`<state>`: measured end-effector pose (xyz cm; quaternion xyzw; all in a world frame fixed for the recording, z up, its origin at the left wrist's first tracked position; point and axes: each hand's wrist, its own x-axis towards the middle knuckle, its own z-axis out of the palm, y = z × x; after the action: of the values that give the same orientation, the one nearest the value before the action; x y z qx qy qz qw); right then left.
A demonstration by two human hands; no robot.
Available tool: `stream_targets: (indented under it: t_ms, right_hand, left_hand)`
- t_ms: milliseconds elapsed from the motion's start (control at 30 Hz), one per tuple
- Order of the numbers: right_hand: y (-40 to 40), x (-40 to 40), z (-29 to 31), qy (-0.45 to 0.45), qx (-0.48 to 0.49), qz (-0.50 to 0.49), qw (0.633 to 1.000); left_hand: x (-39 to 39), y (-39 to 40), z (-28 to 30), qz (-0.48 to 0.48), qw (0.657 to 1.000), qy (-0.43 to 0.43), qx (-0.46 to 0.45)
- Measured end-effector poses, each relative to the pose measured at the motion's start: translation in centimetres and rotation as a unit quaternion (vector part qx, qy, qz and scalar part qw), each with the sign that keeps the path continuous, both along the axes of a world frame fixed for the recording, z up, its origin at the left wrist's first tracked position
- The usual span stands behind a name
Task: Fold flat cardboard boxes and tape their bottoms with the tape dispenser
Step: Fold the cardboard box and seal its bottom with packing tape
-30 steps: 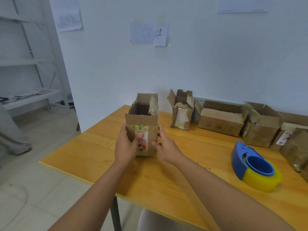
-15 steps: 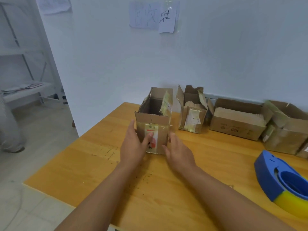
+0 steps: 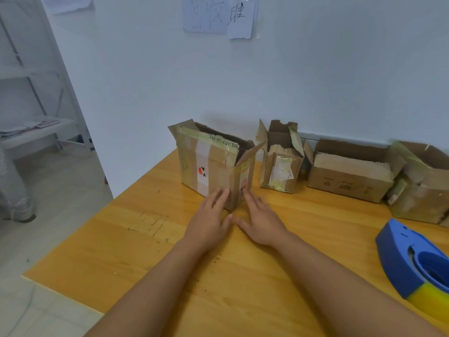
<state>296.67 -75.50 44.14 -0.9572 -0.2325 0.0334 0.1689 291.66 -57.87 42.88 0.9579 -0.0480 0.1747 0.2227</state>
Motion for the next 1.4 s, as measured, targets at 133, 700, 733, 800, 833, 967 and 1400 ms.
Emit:
stream_targets:
  t_ms: [133, 700, 733, 800, 833, 967, 1400]
  right_hand:
    - [-2.0, 0.8, -0.9, 0.029, -0.078, -0.004, 0.997]
    - [-2.5, 2.8, 0.2, -0.027, 0.001, -0.073, 0.997]
    - [-2.3, 3.4, 0.7, -0.076, 0.006, -0.083, 0.994]
    - [-1.9, 4.6, 1.6, -0.171, -0.013, -0.079, 0.982]
    - [-1.6, 5.3, 2.2, -0.206, -0.029, -0.072, 0.976]
    - [-1.2, 8.1, 4.4, -0.210, -0.110, -0.066, 0.969]
    - [-3.3, 6.7, 4.0, -0.191, -0.168, -0.094, 0.963]
  left_hand:
    - [2.2, 1.4, 0.2, 0.017, 0.994, 0.092, 0.058]
    - [8.8, -0.3, 1.1, 0.098, 0.982, -0.119, -0.109]
    - [9.1, -0.4, 1.6, 0.093, 0.978, -0.139, -0.126]
    - [9.7, -0.5, 2.7, 0.095, 0.969, -0.155, -0.168]
    - [10.0, -0.5, 3.2, 0.099, 0.965, -0.159, -0.181]
    - [10.9, -0.6, 4.0, 0.106, 0.968, -0.169, -0.152]
    - [12.0, -1.1, 4.5, 0.200, 0.963, -0.133, -0.123]
